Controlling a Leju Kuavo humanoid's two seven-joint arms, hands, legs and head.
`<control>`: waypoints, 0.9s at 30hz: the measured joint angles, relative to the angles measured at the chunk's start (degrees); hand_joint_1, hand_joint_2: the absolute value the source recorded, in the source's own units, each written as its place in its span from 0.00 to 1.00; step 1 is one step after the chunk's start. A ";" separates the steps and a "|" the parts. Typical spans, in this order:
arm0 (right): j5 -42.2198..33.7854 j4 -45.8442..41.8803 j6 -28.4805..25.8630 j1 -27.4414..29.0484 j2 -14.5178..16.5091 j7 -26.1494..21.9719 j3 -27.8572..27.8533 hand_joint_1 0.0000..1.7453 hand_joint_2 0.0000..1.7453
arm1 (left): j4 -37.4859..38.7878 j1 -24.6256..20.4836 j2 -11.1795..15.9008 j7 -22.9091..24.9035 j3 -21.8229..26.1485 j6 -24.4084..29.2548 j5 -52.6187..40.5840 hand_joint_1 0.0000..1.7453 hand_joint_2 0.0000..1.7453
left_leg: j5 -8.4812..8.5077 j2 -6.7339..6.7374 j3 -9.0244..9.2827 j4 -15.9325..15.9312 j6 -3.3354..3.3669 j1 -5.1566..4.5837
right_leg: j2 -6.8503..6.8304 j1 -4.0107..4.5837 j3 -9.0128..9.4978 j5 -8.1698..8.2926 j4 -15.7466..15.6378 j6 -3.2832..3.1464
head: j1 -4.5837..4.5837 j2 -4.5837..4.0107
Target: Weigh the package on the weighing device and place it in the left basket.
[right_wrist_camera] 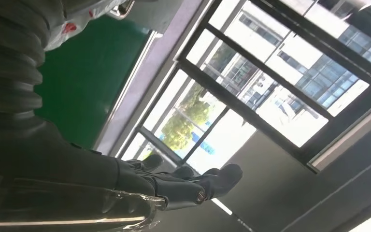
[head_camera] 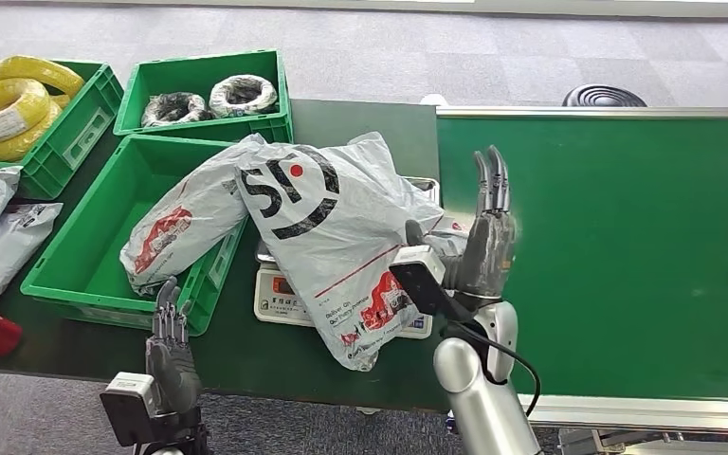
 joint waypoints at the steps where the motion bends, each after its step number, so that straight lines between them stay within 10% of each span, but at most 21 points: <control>1: 2.17 -1.47 -0.01 0.82 0.07 1.10 -2.18 0.00 1.00 | -0.30 0.37 0.06 -0.01 0.04 0.21 0.03 0.00 0.00 | 0.00 -0.03 0.00 0.00 0.00 0.00 | -0.03 0.00 0.00 0.00 0.00 0.00 | -0.01 -0.01; 15: 0.28 -8.32 -0.03 8.53 1.59 -0.87 -36.31 0.00 1.00 | -1.33 1.72 0.65 -0.37 2.92 0.62 -0.14 0.00 0.00 | -0.03 -0.04 -0.01 0.00 0.01 -0.04 | -0.05 0.00 0.01 -0.01 -0.03 0.00 | -0.01 0.00; 27: 0.12 -8.16 -0.03 11.12 4.62 0.27 -39.83 0.00 1.00 | -1.41 -12.04 1.62 3.93 8.49 3.84 -25.86 0.00 0.00 | 0.11 -0.07 0.05 -0.01 -0.04 0.03 | -0.08 0.06 0.11 0.03 0.01 -0.02 | 0.00 0.00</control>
